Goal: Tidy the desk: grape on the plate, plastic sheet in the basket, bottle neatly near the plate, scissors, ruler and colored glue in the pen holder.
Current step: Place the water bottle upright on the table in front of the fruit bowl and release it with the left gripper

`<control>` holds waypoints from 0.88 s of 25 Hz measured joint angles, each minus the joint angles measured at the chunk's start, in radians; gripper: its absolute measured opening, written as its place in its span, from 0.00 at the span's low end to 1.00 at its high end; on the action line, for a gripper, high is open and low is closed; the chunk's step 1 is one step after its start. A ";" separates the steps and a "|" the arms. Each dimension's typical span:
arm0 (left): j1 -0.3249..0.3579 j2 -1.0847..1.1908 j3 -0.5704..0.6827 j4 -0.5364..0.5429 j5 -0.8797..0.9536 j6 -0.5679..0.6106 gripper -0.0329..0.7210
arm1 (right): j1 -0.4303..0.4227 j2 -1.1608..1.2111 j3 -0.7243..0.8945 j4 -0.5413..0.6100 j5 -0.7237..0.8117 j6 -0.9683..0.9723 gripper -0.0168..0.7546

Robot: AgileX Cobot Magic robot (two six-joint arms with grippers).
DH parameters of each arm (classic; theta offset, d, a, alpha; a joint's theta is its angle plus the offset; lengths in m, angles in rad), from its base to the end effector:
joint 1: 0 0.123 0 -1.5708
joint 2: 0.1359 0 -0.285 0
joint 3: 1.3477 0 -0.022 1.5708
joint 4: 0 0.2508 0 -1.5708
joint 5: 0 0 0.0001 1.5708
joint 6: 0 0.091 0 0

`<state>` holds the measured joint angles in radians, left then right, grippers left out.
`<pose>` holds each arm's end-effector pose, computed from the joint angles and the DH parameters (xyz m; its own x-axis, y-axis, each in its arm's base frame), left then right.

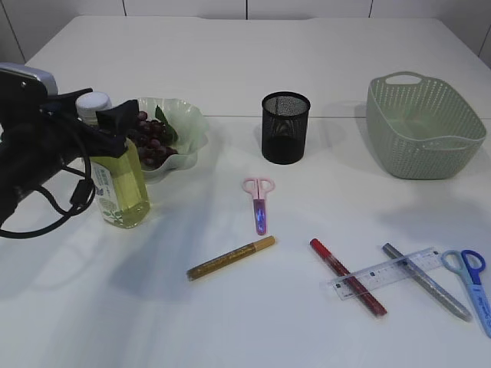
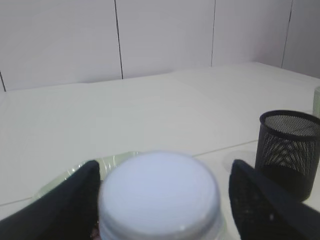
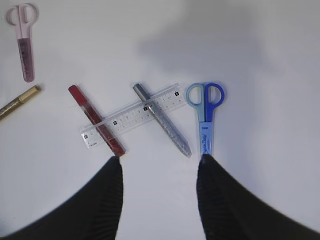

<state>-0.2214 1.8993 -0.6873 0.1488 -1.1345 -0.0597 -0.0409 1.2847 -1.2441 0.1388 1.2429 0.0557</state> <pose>0.3347 -0.0879 0.1614 0.0065 0.0021 -1.0000 0.3487 0.9372 0.0043 0.2403 0.0021 0.3545 -0.9249 0.1376 -0.3545 0.0857 0.9837 0.1582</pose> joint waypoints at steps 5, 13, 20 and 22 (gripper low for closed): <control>0.000 -0.073 0.000 -0.011 0.088 0.000 0.82 | 0.000 0.000 0.000 0.000 0.000 0.000 0.52; 0.000 -0.227 0.000 -0.028 0.225 0.000 0.82 | 0.000 0.000 0.000 -0.023 0.000 0.000 0.52; 0.000 -0.382 0.000 -0.060 0.433 0.000 0.82 | 0.000 0.000 0.000 -0.057 0.000 -0.002 0.52; 0.000 -0.433 0.002 -0.061 0.505 -0.005 0.81 | 0.000 0.000 0.000 -0.059 0.000 0.001 0.52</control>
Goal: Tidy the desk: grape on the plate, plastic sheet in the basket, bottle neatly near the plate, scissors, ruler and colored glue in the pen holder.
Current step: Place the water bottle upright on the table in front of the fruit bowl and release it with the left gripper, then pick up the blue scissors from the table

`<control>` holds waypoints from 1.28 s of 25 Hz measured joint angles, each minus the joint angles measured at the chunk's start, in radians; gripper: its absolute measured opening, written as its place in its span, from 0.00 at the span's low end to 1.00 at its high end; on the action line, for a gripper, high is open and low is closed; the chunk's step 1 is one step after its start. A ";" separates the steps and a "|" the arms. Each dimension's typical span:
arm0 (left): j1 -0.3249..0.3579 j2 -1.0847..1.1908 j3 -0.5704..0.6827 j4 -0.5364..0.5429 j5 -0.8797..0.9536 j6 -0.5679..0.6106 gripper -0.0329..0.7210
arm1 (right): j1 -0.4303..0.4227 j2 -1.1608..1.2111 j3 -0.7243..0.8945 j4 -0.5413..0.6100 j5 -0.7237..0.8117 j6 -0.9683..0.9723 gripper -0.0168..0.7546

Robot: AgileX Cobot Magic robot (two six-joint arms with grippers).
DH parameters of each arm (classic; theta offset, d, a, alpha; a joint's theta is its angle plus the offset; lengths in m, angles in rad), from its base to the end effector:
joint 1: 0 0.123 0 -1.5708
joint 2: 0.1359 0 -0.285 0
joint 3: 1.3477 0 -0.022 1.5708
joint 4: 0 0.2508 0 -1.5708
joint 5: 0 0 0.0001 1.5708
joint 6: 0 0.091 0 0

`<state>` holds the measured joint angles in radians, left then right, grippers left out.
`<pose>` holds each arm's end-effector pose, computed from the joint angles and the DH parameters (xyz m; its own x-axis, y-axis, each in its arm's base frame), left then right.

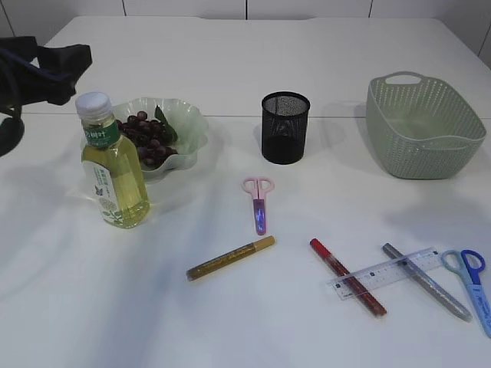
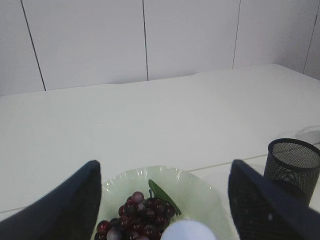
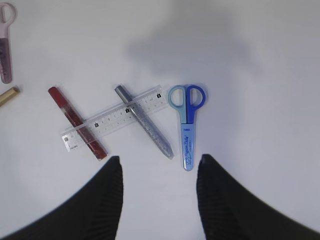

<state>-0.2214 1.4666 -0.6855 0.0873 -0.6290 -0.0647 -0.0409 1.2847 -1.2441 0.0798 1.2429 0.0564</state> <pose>0.2981 -0.0719 0.2582 -0.0634 0.0204 -0.9978 0.2696 0.9630 0.0025 0.2401 -0.0030 0.3540 -0.9253 0.1198 -0.3597 0.0894 0.9910 0.1001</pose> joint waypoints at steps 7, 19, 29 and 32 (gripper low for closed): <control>0.000 -0.205 0.002 -0.004 0.304 -0.012 0.76 | 0.000 0.000 0.000 -0.001 0.000 0.020 0.52; 0.000 -0.457 -0.066 -0.087 0.976 -0.014 0.71 | 0.000 0.000 0.000 0.030 0.000 0.068 0.52; 0.000 -0.459 -0.290 -0.087 1.438 -0.014 0.68 | 0.000 0.006 0.038 0.036 0.000 0.075 0.52; 0.000 -0.443 -0.305 -0.087 1.512 -0.014 0.68 | 0.000 0.031 0.072 0.036 0.000 0.075 0.52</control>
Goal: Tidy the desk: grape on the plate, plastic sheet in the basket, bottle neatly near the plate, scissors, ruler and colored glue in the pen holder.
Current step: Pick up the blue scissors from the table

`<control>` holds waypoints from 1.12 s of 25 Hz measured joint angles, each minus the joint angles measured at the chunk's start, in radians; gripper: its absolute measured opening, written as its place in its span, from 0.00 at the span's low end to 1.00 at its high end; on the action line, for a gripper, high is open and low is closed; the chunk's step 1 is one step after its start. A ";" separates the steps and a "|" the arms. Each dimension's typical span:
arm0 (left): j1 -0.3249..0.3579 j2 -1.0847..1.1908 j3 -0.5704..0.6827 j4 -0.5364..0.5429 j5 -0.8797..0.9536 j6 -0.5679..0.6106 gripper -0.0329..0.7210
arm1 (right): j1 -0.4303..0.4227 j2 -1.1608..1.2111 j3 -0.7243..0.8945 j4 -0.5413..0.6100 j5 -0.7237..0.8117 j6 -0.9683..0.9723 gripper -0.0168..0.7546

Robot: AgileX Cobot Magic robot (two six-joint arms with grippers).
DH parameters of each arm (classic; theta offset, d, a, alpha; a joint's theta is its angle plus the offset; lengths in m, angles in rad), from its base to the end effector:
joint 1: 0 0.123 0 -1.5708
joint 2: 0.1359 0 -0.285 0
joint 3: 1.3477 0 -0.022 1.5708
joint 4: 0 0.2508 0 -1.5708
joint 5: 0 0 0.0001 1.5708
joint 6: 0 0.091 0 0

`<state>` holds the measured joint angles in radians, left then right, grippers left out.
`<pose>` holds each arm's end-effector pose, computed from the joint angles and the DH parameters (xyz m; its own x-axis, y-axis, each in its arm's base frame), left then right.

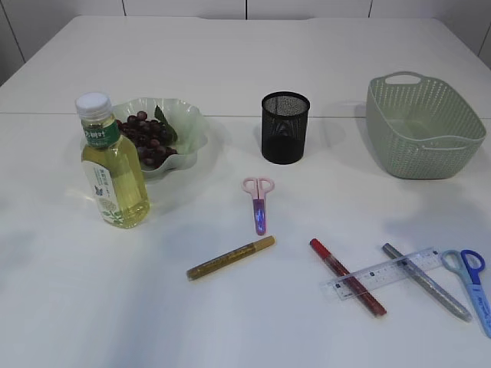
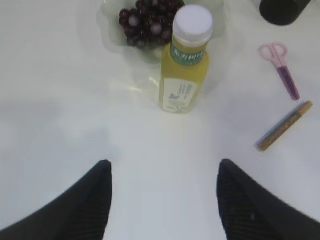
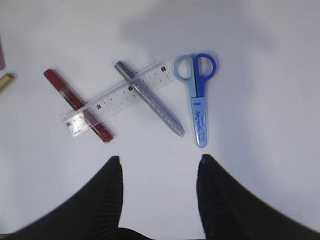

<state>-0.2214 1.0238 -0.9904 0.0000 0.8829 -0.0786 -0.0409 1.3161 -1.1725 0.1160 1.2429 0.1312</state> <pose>0.1920 -0.0432 0.3525 -0.7344 0.0848 -0.6735 0.1624 0.9853 -0.0530 0.2424 0.0001 0.3267 -0.9465 0.2058 -0.2486 0.1724 0.9736 0.1494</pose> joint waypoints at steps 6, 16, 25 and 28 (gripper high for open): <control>0.000 0.025 0.000 0.000 0.050 0.000 0.67 | 0.000 0.064 0.010 -0.038 0.000 0.060 0.52; 0.000 0.025 0.000 0.000 0.052 0.000 0.66 | 0.000 0.106 0.155 -0.048 -0.086 0.116 0.52; 0.000 0.025 0.000 0.000 0.058 0.000 0.66 | 0.000 0.263 0.171 -0.102 -0.188 0.037 0.52; 0.000 0.025 0.000 0.000 0.073 0.000 0.66 | 0.000 0.314 0.171 -0.103 -0.225 0.027 0.52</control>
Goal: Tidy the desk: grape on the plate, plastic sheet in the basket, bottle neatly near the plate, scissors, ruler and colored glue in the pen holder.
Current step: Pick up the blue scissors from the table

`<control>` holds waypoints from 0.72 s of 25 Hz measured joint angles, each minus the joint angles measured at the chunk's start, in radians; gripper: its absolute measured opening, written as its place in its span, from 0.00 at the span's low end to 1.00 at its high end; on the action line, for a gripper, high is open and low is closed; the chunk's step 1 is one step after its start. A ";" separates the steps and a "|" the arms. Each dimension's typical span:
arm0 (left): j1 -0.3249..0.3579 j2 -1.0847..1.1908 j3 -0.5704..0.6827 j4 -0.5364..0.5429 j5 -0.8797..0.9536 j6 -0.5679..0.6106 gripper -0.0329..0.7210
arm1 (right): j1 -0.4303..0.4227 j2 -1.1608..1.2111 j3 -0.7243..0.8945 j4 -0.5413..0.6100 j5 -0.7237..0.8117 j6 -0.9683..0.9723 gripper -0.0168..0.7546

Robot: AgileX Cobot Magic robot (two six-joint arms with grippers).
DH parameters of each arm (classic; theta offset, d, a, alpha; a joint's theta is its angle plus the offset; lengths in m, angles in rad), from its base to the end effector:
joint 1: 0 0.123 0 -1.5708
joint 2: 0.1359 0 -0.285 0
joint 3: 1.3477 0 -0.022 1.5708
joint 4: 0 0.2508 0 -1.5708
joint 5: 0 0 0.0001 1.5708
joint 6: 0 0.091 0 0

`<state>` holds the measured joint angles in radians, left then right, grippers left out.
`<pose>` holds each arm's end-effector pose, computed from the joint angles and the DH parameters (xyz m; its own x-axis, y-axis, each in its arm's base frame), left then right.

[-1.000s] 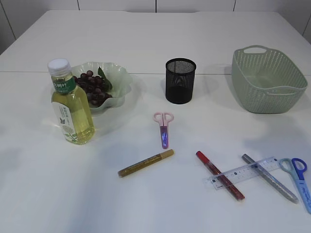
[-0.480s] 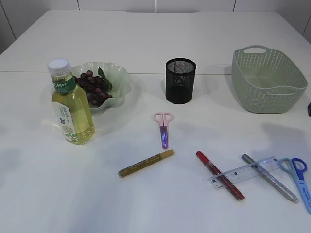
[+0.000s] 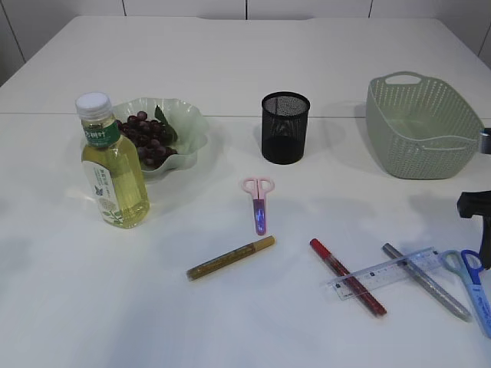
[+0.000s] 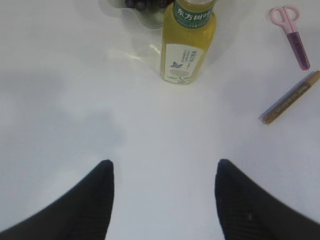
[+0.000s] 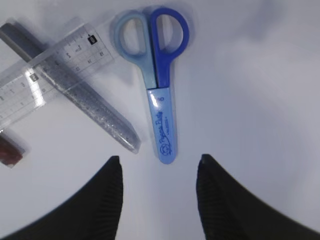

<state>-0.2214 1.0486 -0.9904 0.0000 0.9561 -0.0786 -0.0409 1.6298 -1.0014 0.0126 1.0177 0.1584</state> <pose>0.1924 -0.0433 0.3434 -0.7952 0.0985 -0.5983 0.1576 0.9864 -0.0471 0.2823 -0.0106 0.2013 -0.9788 0.2045 -0.0100 0.2043 0.9788 0.0125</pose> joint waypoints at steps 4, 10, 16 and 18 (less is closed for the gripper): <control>0.000 0.000 0.000 0.000 0.002 0.000 0.65 | 0.000 0.056 0.000 -0.002 -0.051 -0.002 0.53; 0.000 0.000 0.000 0.000 0.006 0.000 0.64 | 0.000 0.097 0.002 -0.013 -0.115 -0.004 0.52; 0.000 0.000 -0.001 0.000 0.006 0.000 0.64 | 0.000 0.119 0.024 -0.018 -0.152 -0.004 0.52; 0.000 0.000 -0.001 0.000 0.006 0.000 0.64 | 0.000 0.124 0.037 -0.020 -0.174 -0.004 0.52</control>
<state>-0.2214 1.0486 -0.9911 0.0000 0.9625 -0.0786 -0.0409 1.7540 -0.9646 -0.0074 0.8438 0.1544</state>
